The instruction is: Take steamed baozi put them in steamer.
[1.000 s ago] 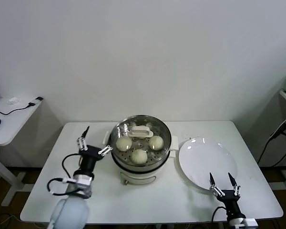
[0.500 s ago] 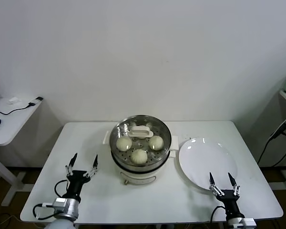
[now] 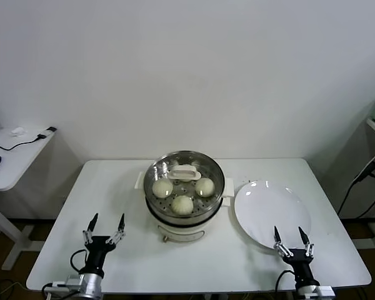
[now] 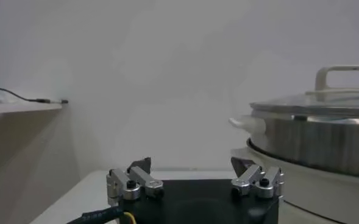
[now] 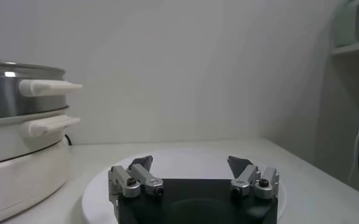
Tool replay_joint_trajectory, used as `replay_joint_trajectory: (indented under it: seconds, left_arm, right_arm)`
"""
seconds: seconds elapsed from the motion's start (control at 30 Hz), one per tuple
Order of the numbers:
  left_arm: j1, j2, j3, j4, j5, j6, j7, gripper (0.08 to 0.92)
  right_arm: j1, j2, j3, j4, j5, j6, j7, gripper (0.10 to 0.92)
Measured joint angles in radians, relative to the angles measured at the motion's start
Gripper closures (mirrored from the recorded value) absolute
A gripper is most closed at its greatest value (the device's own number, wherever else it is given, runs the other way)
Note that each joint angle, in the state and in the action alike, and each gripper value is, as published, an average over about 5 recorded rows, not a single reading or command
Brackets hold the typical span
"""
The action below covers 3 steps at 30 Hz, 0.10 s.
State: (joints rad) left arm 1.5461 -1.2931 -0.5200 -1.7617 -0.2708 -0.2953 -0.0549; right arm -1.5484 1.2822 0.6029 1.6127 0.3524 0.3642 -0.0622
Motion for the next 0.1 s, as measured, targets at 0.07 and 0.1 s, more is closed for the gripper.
replay_joint_trajectory:
  seconds: [0.07,0.1]
  left_arm:
    - [0.002,-0.001,0.0,0.002,-0.003,-0.005,0.0,0.177]
    - [0.002,-0.002,0.0,0.002,-0.004,-0.006,0.0,0.177]
  right_arm:
    - [0.001,0.0,0.0,0.0,0.0,0.0,0.001,0.203]
    - [0.001,0.0,0.0,-0.001,0.0,0.0,0.001,0.203]
